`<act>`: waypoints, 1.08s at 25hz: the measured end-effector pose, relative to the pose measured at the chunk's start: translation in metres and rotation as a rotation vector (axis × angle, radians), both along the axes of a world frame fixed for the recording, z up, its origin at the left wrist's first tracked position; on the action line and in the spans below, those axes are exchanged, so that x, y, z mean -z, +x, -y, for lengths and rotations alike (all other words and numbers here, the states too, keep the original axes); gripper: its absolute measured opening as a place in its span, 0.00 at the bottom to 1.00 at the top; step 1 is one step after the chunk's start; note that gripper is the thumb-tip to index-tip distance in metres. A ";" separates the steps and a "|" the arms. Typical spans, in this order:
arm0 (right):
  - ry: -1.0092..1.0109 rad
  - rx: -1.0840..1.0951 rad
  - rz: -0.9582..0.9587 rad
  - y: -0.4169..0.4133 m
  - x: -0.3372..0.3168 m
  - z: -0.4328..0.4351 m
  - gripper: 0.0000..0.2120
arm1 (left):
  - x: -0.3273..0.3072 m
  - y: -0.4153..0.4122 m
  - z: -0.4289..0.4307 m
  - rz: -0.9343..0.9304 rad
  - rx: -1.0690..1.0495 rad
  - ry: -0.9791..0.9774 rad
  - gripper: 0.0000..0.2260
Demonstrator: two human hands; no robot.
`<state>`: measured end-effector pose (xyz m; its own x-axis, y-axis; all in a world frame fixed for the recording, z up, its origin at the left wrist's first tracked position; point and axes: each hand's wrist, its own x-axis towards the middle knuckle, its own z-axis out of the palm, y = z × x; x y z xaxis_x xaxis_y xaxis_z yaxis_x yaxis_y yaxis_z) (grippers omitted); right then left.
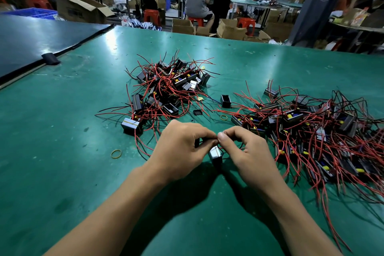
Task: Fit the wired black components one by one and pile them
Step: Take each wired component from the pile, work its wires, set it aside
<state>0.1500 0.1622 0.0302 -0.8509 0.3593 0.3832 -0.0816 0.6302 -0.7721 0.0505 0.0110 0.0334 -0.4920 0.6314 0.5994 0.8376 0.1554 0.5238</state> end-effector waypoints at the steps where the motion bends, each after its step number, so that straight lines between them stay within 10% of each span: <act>1: -0.061 0.000 0.031 0.000 0.000 0.000 0.07 | 0.001 0.001 0.000 -0.047 -0.019 -0.013 0.03; 27: 0.413 0.032 -0.166 0.001 0.005 -0.010 0.06 | 0.000 -0.006 0.004 0.316 0.056 0.001 0.02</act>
<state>0.1511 0.1724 0.0257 -0.7565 0.1726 0.6308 -0.1588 0.8872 -0.4332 0.0448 0.0073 0.0335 -0.6184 0.6622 0.4232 0.6409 0.1132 0.7592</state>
